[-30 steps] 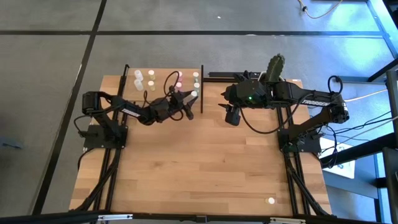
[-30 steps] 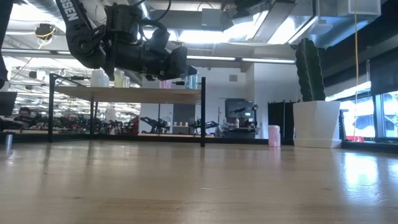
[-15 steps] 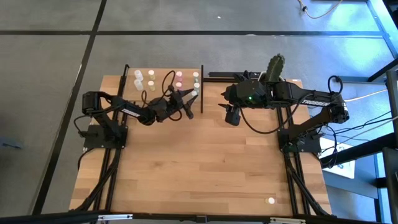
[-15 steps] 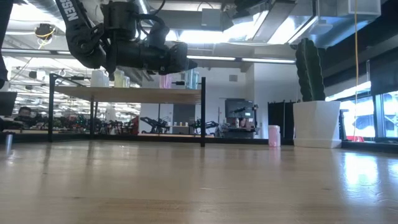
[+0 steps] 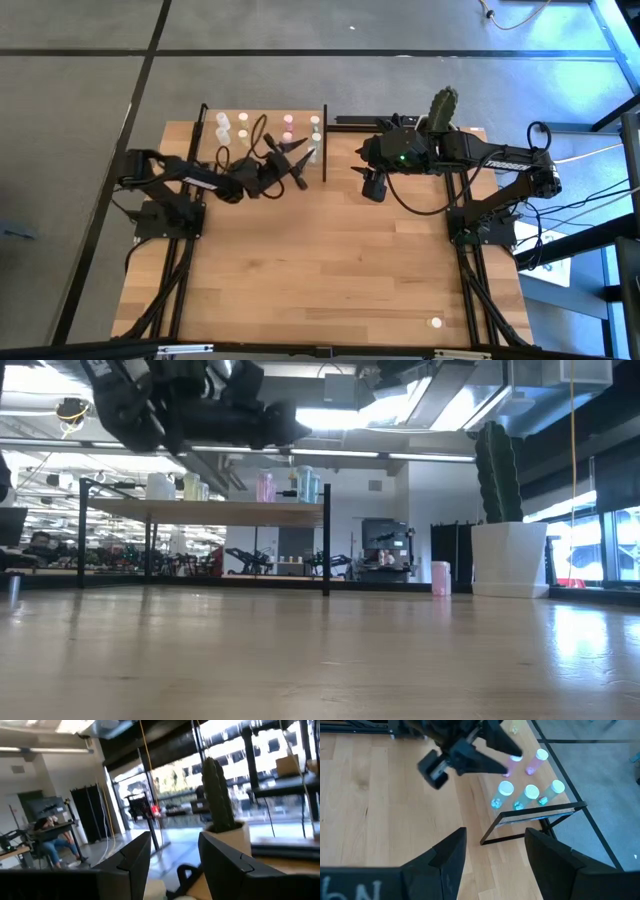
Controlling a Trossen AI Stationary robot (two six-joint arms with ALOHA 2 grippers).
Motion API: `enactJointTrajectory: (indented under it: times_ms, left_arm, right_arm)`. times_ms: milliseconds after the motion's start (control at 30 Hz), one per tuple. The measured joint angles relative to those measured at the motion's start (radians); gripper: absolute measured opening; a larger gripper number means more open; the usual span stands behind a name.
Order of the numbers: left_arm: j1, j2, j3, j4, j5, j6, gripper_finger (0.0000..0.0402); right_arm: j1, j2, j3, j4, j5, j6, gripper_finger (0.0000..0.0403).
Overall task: Pick and place medicine bottles onto shelf by color
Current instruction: Put the green pill bottle on the shelf and align it with the other green pill bottles
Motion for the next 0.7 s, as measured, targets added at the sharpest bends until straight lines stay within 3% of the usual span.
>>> enactJointTrajectory:
  times_ms: [233,400,567,700]
  left_arm:
    - [-0.111,-0.182,0.0,-0.431,-0.059,-0.039,0.0157]
    - [-0.169,-0.234,0.0,-0.709,-0.189,-0.178,0.0157]
    - [-0.143,-0.208,0.0,-0.756,-0.184,-0.288,0.0157]
    - [-0.098,-0.185,0.0,-0.747,-0.09,-0.311,0.0157]
  right_arm:
    - [0.0,0.0,0.0,0.0,0.0,0.0,0.0204]
    - [0.0,0.0,0.0,0.0,0.0,0.0,0.0204]
    - [0.0,0.0,0.0,0.0,0.0,0.0,0.0204]
    - [0.0,0.0,0.0,0.0,0.0,0.0,0.0204]
